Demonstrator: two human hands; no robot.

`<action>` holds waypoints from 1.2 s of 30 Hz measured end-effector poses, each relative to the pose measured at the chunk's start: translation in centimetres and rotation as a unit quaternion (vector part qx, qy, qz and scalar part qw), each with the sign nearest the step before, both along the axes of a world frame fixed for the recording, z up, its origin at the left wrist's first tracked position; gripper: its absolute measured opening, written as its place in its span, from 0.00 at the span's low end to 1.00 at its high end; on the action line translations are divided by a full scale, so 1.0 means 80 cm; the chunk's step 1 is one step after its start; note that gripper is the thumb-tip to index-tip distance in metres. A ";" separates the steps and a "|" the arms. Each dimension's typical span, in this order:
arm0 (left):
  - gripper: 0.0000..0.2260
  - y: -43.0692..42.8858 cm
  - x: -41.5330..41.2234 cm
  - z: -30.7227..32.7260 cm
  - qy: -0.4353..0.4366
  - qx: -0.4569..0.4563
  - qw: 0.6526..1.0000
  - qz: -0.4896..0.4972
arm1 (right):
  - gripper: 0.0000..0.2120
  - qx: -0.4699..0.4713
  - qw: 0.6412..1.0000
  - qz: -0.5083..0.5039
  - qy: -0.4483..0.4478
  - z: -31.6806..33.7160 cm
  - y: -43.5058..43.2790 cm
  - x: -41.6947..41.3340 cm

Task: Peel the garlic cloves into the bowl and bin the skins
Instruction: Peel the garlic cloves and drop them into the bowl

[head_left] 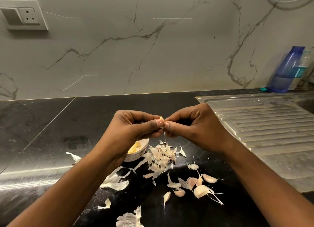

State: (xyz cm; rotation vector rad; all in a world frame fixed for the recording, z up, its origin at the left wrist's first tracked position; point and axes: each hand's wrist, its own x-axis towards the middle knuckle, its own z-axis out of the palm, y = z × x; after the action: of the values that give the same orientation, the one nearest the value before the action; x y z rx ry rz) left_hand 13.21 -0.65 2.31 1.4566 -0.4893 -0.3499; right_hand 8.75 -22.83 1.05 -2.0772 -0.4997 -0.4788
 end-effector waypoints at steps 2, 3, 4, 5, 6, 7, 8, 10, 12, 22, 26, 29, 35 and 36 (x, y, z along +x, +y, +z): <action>0.14 0.000 0.000 0.001 -0.002 0.002 1.000 -0.002 | 0.06 0.000 1.000 0.000 -0.004 -0.001 0.000 0.000; 0.14 0.001 0.000 0.001 -0.003 0.004 1.000 -0.003 | 0.06 0.000 1.000 0.000 -0.006 -0.001 0.000 0.000; 0.14 0.001 0.000 0.001 -0.003 0.005 1.000 -0.004 | 0.06 0.000 1.000 -0.001 -0.009 -0.001 0.001 0.000; 0.14 0.000 0.000 0.001 -0.002 0.005 1.000 -0.005 | 0.06 -0.002 1.000 -0.003 -0.013 -0.001 0.001 0.000; 0.14 0.000 0.000 0.000 -0.003 0.003 1.000 -0.004 | 0.06 -0.003 1.000 -0.004 -0.016 -0.001 0.002 0.000; 0.14 -0.001 -0.001 0.000 -0.005 0.002 1.000 -0.003 | 0.06 -0.002 1.000 -0.006 -0.018 -0.001 0.002 0.000; 0.14 -0.001 -0.001 -0.001 -0.009 0.000 1.000 -0.001 | 0.07 0.001 1.000 -0.007 -0.019 -0.001 0.002 0.000; 0.14 -0.002 -0.001 -0.001 -0.016 -0.003 1.000 0.004 | 0.06 0.015 1.000 -0.007 -0.010 -0.001 0.001 0.000; 0.15 -0.002 0.000 -0.001 -0.023 -0.004 1.000 0.007 | 0.06 0.026 1.000 -0.006 0.000 -0.001 0.000 0.000; 0.15 -0.004 -0.001 -0.002 -0.001 -0.014 1.000 -0.007 | 0.05 0.014 0.998 -0.058 -0.037 -0.003 0.009 -0.002; 0.16 -0.004 -0.002 -0.004 -0.019 0.001 1.000 -0.007 | 0.03 -0.016 0.997 -0.066 -0.049 -0.004 0.010 -0.002; 0.16 -0.005 -0.002 -0.004 -0.029 0.002 1.000 -0.002 | 0.03 -0.024 0.996 -0.065 -0.054 -0.004 0.010 -0.002; 0.14 -0.004 -0.001 -0.002 0.005 -0.023 1.000 -0.013 | 0.04 0.008 0.997 -0.062 -0.049 -0.003 0.009 -0.002; 0.13 -0.004 -0.001 -0.002 0.016 -0.031 0.999 -0.014 | 0.04 0.015 0.997 -0.062 -0.048 -0.003 0.009 -0.002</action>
State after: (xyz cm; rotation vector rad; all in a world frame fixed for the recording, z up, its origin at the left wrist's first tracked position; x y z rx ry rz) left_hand 13.10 -1.00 2.14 1.3825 -0.4911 -0.3763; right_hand 8.58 -22.14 0.82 -2.0727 -0.4175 -0.6568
